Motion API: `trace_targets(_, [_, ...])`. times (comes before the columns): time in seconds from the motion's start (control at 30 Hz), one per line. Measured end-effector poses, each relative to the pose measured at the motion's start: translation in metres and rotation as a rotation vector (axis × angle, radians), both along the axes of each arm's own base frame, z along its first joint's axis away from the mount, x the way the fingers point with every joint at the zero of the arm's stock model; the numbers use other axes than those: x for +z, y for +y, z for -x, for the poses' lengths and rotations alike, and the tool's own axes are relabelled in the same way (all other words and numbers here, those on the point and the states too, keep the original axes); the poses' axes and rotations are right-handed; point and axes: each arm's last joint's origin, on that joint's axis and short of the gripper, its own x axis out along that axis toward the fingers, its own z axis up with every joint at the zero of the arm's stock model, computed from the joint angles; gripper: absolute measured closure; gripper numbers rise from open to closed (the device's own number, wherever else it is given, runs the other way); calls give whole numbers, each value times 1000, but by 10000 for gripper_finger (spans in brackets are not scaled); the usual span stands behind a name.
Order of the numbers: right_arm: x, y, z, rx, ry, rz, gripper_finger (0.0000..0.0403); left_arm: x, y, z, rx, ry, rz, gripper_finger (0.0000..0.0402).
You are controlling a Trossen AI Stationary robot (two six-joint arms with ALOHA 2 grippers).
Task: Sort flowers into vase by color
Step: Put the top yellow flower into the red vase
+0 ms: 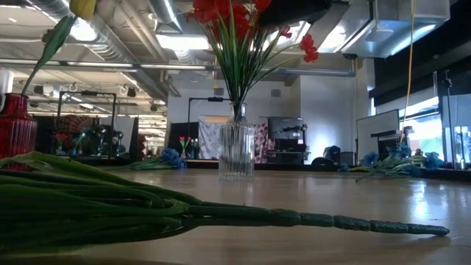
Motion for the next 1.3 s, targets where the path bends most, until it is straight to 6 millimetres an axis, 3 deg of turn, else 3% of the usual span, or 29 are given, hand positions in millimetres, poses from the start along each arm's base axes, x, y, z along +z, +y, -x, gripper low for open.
trace_targets(0.2, [2,0,-2,-10,-34,1,123,-14,-17,41,-1,-121,-90,392])
trace_targets(0.43, [5,1,-4,-10,-63,0,123,-26,-23,59,1,-117,-135,391])
trace_targets(0.73, [4,1,-3,-21,-50,-27,123,-42,-33,86,-14,-97,-49,390])
trace_targets(0.93, [5,2,-4,-31,-59,-43,123,-41,-37,86,-139,-114,-39,390])
trace_targets(1.3, [4,1,-3,-49,-52,-63,123,-51,-34,80,-111,-47,-85,390])
